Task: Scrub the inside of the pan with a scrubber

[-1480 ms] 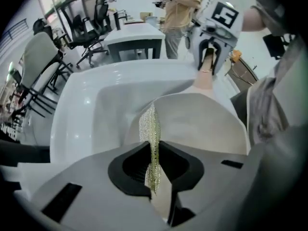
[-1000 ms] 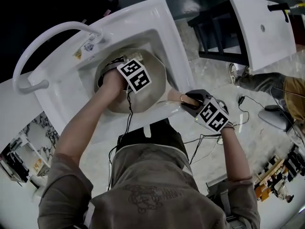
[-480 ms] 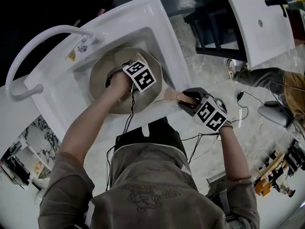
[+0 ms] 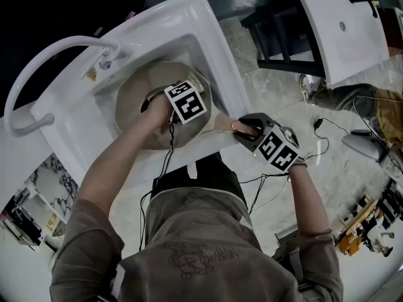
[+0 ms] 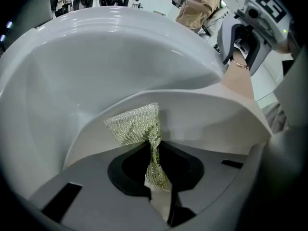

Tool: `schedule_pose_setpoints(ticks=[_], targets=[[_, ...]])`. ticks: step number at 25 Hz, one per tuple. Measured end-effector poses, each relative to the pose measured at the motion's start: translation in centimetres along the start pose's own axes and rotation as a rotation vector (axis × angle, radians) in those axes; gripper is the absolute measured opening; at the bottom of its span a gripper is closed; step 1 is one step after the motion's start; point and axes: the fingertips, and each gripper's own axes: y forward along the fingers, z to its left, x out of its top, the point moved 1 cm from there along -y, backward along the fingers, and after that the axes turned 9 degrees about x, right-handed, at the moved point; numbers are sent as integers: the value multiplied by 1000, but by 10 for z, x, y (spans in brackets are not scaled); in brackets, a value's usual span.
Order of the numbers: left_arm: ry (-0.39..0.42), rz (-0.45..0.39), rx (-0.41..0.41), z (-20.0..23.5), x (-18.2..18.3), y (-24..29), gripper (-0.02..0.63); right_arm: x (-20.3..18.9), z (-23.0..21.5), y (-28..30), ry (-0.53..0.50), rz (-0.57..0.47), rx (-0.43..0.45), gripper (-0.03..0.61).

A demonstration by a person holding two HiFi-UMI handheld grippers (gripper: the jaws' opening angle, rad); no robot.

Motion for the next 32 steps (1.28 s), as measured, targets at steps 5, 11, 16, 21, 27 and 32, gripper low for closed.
schedule_pose_setpoints(ticks=[5,11,16,21,27,32], targets=[[70,-58,-82,-26,11,-12,63,3,0,0,-1,-13,0,163],[231,-82,-179,-56,8,-36,61,0,0,0,-1,-9,2,163],[326,-64,-286,-80,-5,-53,61,3,0,-1,-12,-19,-6,163],[431,-77,-392,-97,-22,-77,61,4,-1,-2,-14,-22,-7,163],[437,-99,-524,-106,-45,-108,60,4,-2,-2,-12,-21,-8,163],[342,-134,-473,-86,-51,-123,60,4,-2,-1,-4,-17,-9,163]])
